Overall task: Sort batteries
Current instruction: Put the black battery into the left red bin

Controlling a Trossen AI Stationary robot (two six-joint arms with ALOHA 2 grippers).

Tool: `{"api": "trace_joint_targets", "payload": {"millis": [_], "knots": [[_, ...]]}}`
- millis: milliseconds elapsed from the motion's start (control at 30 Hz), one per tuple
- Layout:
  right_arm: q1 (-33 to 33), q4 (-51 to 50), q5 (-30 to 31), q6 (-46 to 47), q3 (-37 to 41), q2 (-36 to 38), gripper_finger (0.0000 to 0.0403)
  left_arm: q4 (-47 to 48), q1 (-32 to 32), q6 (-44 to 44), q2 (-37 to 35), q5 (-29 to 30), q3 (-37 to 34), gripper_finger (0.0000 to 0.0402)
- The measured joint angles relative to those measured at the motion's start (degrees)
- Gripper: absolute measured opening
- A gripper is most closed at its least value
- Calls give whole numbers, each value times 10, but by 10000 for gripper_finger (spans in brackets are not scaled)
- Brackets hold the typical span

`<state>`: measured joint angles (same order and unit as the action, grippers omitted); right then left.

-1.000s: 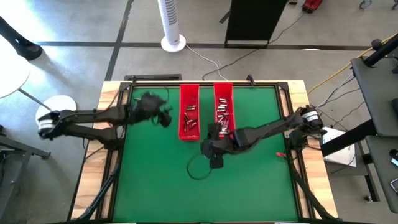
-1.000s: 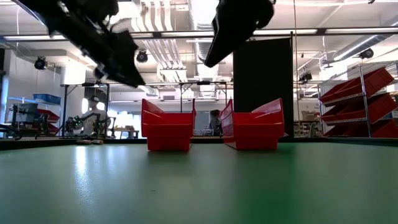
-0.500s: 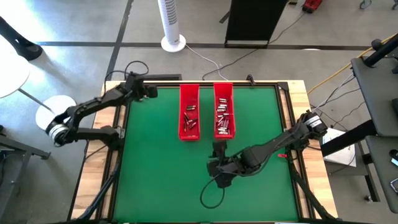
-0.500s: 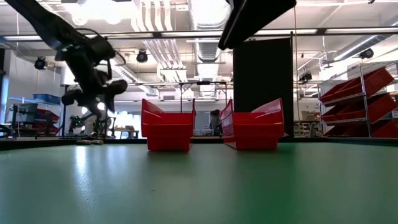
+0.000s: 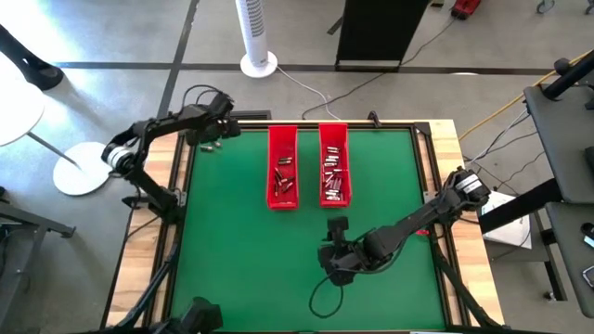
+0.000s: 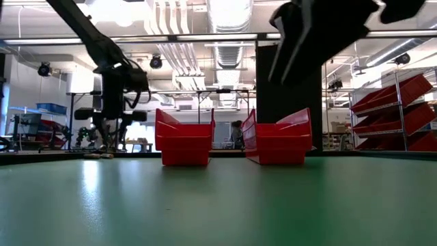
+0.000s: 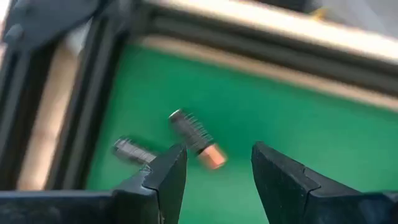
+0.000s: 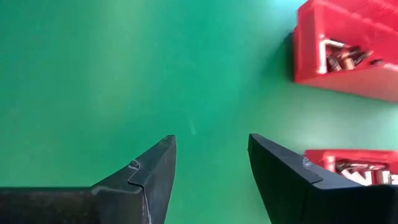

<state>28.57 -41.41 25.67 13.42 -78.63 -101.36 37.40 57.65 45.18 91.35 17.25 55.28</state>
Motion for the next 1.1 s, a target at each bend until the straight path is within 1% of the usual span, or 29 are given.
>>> {"api": "trace_joint_targets", "payload": {"millis": [67, 133, 333, 467, 667, 833, 1100], "knots": [[10, 0, 0, 9, 8, 0, 196, 38, 1, 22, 23, 11, 13, 166], [19, 1, 0, 24, 17, 0, 196, 51, 2, 28, 38, 14, 21, 173], [45, 1, 0, 59, 41, 0, 196, 28, 3, 71, 43, 24, 19, 191], [58, 1, 2, 84, 50, 0, 196, 10, 6, 108, 43, 28, 15, 194], [77, 2, 29, 118, 60, 0, 196, -5, 7, 156, 47, 30, 8, 194], [87, 2, 31, 146, 72, 0, 195, -2, 4, 168, 69, 55, 16, 194], [92, 3, 31, 168, 82, 0, 194, 19, 3, 171, 93, 61, 31, 189]]}}
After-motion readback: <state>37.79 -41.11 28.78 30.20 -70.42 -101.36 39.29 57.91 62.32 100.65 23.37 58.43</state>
